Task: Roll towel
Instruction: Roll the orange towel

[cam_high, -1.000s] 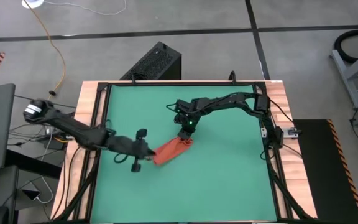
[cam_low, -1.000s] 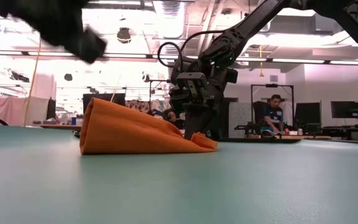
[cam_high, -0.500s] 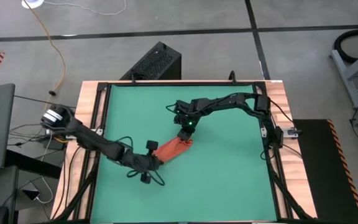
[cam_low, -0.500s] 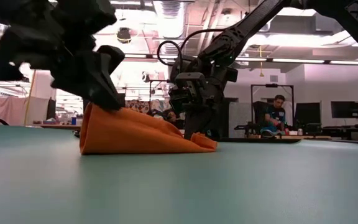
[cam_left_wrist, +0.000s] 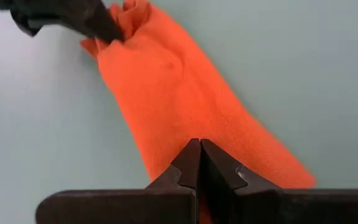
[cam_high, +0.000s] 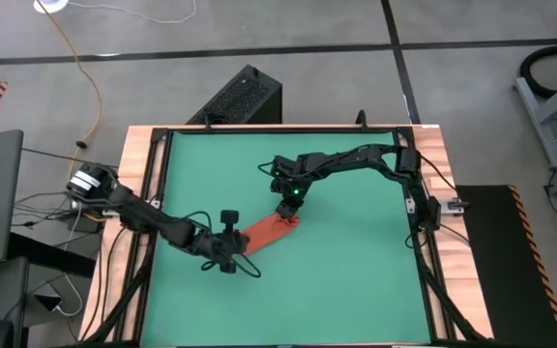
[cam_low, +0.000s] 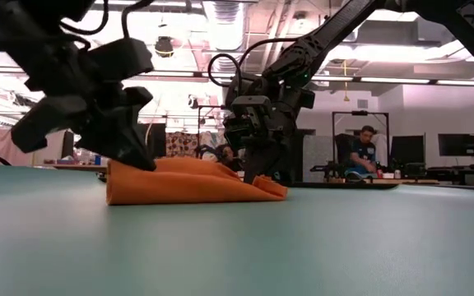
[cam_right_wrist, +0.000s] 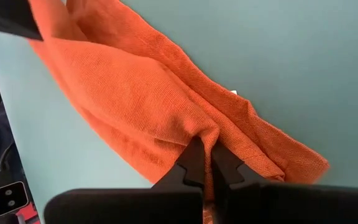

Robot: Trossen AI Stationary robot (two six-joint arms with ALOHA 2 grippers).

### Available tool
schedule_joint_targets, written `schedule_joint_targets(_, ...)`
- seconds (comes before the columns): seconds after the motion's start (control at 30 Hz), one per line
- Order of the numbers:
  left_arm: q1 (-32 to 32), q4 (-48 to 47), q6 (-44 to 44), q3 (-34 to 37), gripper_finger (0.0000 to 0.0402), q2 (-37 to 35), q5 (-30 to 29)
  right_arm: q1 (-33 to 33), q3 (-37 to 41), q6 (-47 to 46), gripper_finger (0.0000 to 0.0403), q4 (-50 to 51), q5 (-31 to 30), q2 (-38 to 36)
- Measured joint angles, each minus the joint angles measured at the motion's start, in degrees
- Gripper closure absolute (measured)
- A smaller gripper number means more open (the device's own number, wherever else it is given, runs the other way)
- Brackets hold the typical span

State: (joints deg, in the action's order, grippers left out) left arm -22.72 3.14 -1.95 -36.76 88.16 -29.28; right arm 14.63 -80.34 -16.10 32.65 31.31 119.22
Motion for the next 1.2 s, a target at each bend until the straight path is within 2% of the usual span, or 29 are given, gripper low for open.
schedule_joint_targets(0.3, 0.04, 2.60, -4.70, 4.13, 0.0401, 0.00, 0.04, 0.00, 0.10, 1.41, 0.0383, -0.11, -0.42, -0.50)
schedule_joint_targets(0.57, 0.04, 7.73, -4.77, 5.97, 0.0402, 0.00, 0.82, 0.41, 0.26, 2.56, 0.0348, 1.00, -2.98, -4.08)
schedule_joint_targets(0.9, 0.04, 11.41, -3.28, 7.08, 0.0402, 0.00, 1.36, 0.34, 0.20, 3.76, 0.0285, 8.83, -10.72, -7.47)
schedule_joint_targets(1.2, -0.28, 11.43, -2.90, 7.08, 0.0402, -0.10, 0.68, 0.31, 0.15, 5.43, 0.0275, 10.77, -14.41, -12.66)
